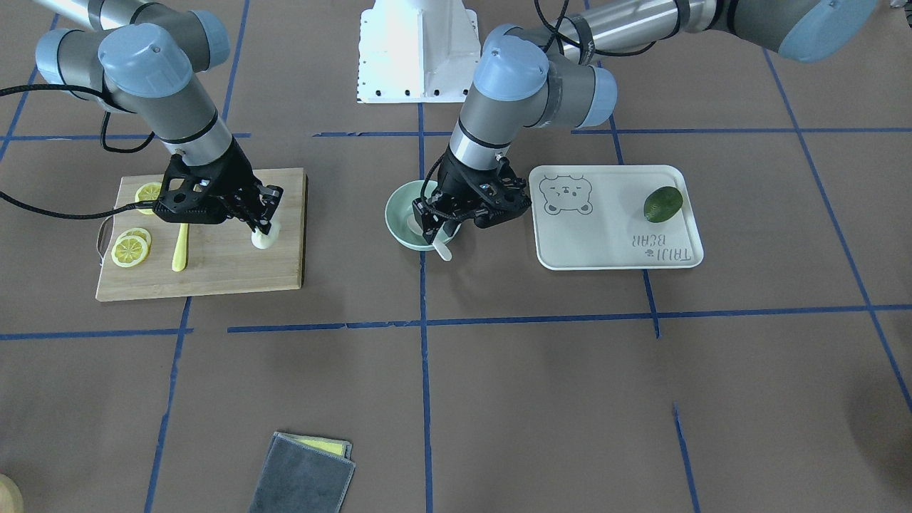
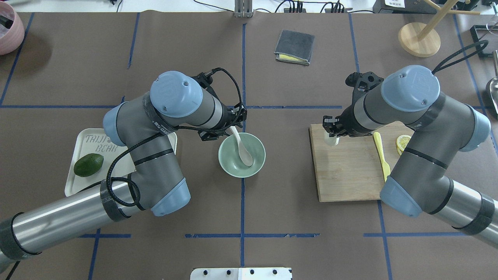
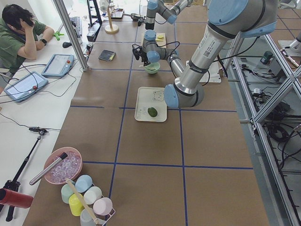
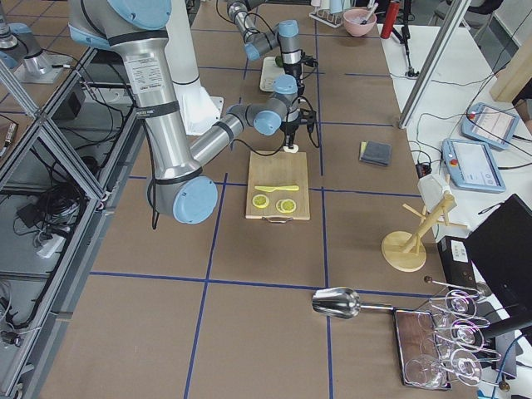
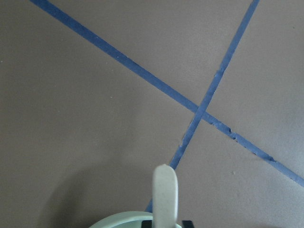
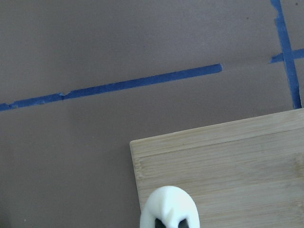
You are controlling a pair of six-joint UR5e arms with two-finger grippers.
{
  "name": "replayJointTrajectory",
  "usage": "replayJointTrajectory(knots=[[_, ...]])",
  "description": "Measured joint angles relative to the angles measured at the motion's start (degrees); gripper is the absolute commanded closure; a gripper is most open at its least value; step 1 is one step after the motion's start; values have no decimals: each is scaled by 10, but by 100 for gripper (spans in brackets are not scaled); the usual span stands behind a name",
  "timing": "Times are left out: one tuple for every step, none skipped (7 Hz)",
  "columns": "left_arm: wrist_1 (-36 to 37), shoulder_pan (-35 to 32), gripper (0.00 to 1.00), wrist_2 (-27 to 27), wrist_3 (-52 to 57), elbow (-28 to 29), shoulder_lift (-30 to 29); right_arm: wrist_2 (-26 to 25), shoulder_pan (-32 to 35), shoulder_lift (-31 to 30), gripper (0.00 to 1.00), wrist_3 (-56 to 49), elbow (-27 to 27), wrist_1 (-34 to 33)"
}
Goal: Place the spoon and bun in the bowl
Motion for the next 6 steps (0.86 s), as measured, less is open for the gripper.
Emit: replayJointTrajectory(knots=[[12,-3,0,-1,17,-18,8,-1,1,5,100,1,7,0],[42,-11,0,-3,48,-47,20,-2,0,20,100,5,11,-2],[90,-28,0,-4,99,-83,36,-2,-3,41,100,9,12,-4],[135,-50,0,-4,162,-119,58,-4,-15,64,100,19,9,-5],[161,-75,0,-4,229,-153,88,-7,-33,87,100,33,2,-5],[175,-100,0,-4,284,-175,114,-18,-53,109,100,42,-9,-4]])
